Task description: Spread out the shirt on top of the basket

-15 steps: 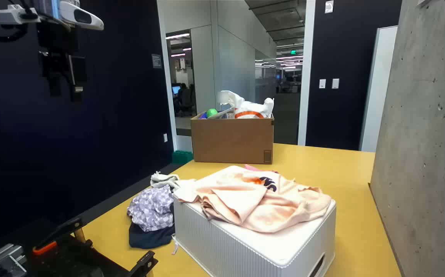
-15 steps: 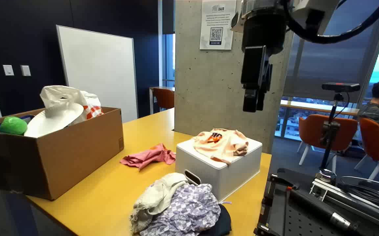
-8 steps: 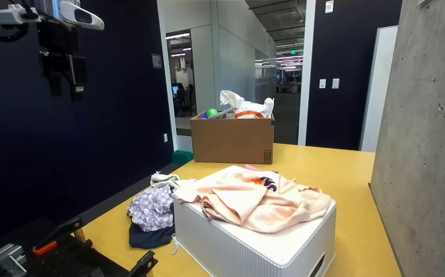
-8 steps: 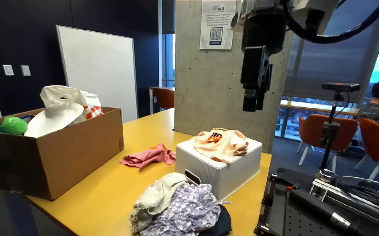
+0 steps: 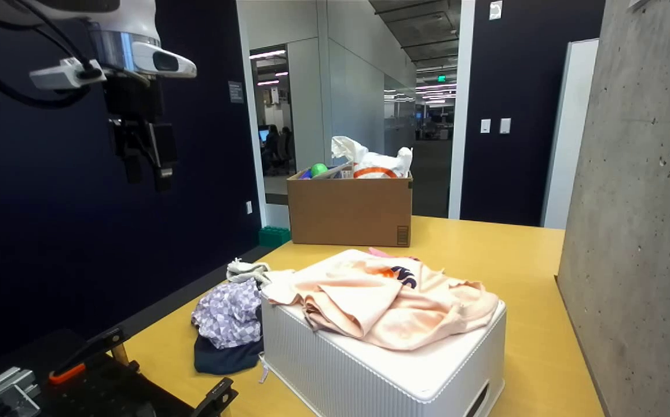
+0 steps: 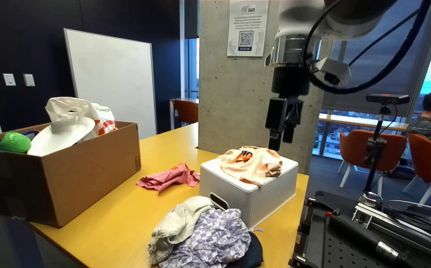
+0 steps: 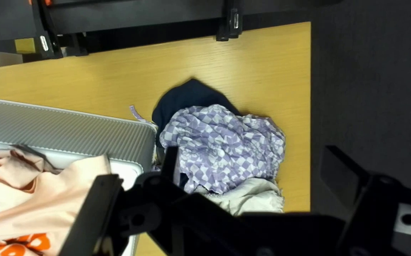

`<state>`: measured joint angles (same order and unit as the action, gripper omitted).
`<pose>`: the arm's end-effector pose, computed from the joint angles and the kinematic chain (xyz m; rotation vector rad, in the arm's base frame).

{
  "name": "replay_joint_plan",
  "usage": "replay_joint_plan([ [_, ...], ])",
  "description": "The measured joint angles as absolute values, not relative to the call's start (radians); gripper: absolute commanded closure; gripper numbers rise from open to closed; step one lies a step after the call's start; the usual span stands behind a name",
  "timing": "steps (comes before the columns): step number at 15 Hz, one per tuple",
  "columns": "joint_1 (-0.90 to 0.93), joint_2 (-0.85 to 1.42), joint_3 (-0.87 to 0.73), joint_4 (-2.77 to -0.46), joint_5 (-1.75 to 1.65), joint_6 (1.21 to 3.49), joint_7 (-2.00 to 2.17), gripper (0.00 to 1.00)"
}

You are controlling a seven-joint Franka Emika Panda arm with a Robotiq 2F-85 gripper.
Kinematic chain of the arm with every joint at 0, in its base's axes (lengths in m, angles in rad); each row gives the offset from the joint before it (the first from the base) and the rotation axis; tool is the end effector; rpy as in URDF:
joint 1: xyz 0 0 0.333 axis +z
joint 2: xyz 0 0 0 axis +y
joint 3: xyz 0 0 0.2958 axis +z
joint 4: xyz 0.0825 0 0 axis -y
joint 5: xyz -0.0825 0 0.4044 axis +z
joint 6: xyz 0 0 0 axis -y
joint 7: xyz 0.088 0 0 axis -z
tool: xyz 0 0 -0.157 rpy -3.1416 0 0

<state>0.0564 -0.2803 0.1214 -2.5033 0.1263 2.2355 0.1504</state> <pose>0.4510 0.0867 0.3036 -3.0731 0.0838 -0.0015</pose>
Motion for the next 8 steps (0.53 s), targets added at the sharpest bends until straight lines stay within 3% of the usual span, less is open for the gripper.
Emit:
replay_joint_plan([
  [8, -0.026, -0.095, 0.045, -2.599, 0.024, 2.511, 0.198, 0.00],
])
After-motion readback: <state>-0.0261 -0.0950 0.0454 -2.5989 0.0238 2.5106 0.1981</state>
